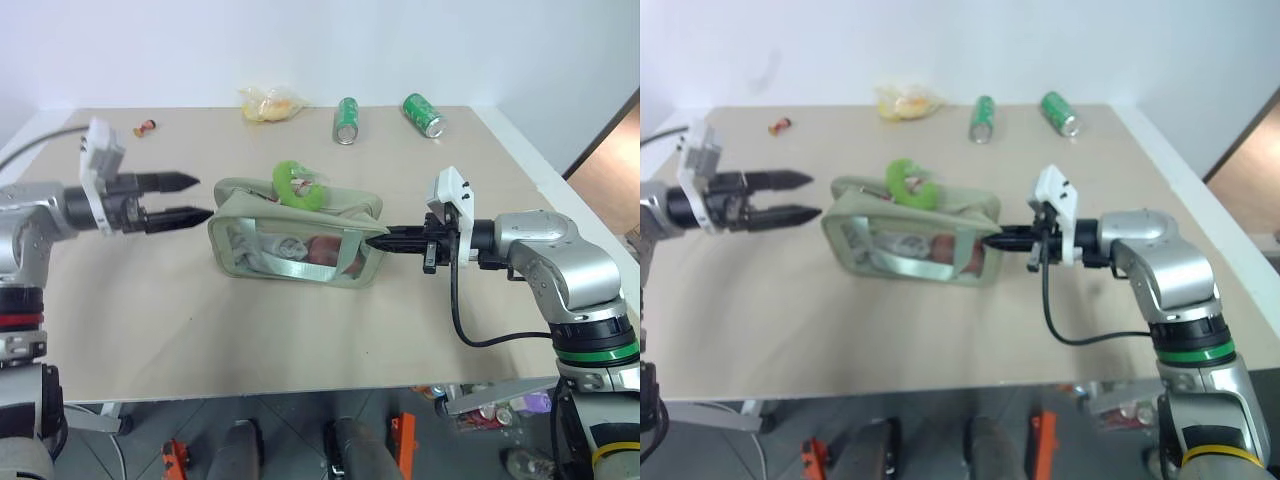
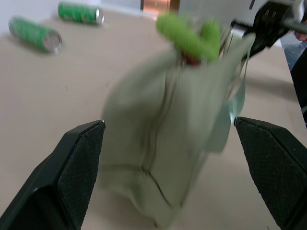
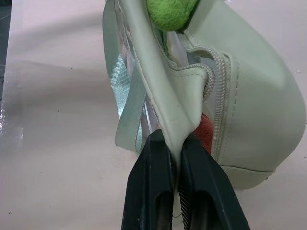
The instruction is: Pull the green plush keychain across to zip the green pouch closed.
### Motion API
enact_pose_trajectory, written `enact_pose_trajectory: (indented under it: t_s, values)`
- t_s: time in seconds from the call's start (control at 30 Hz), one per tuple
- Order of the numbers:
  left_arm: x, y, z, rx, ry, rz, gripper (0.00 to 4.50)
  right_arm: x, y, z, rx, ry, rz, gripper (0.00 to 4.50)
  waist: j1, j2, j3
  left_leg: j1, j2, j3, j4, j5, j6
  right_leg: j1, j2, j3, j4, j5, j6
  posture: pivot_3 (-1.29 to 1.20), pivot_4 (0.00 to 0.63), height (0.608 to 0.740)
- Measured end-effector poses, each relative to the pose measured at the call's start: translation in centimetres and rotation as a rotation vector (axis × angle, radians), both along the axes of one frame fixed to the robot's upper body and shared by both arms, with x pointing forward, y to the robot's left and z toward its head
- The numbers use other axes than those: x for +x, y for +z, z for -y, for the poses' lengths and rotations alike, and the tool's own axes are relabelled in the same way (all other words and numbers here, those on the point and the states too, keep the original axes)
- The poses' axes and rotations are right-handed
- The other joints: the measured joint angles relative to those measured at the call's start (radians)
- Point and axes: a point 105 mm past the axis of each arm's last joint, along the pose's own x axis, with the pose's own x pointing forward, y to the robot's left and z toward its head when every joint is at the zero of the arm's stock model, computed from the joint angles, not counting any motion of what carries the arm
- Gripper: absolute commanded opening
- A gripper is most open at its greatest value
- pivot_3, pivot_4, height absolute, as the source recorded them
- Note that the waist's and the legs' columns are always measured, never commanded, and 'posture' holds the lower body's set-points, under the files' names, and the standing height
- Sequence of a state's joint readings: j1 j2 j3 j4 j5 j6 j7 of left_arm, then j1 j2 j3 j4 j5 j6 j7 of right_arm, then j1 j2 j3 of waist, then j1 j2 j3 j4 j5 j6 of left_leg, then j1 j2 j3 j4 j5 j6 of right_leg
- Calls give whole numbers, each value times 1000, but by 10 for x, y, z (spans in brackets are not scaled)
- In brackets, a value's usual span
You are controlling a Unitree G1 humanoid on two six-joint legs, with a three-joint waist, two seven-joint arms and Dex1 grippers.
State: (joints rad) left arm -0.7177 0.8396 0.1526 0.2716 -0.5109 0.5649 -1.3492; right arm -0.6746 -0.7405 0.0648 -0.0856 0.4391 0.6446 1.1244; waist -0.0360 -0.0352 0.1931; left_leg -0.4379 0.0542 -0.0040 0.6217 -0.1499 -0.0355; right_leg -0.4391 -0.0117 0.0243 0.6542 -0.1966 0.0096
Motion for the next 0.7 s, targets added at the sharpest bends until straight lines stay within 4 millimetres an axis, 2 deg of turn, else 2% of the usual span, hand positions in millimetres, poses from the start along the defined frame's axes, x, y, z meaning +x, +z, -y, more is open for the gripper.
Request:
enact_pose_trajectory:
  t_s: [0.1, 0.23, 0.33, 0.67, 0.7]
  values:
    - [-4, -1, 10, 1, -24, 8, 4469, 0, -1, -1, 0, 1, 0, 0, 0, 0, 0, 1, 0, 1, 0, 0, 0, 0, 0, 1, 0, 0, 0, 0, 150, 740]
    - [-4, -15, 23, -18, -48, -47, 4469, 0, -1, -2, 0, 5, -2, 0, 0, 0, 0, 1, 0, 1, 0, 0, 0, 0, 1, 0, 0, 0, 0, 0, 150, 740]
    - [-4, -15, 27, -41, -64, -61, 3705, 0, -1, -2, 0, 6, -1, 0, 0, 0, 0, 1, 1, 0, -1, 0, 0, 0, 1, 0, 0, 0, 0, 0, 150, 740]
    - [-6, -20, 27, -51, -69, -79, 198, 0, -1, -1, 0, 0, -2, 0, 0, 0, 0, 1, 0, 1, 0, 0, 0, 0, 1, 1, 0, 0, 0, 0, 150, 740]
    - [-6, -20, 27, -53, -71, -81, 16, 1, -1, -1, 0, -2, -1, 0, 0, 0, 0, 0, 0, 1, 0, 0, 0, 0, 1, 1, 0, 0, 0, 0, 150, 740]
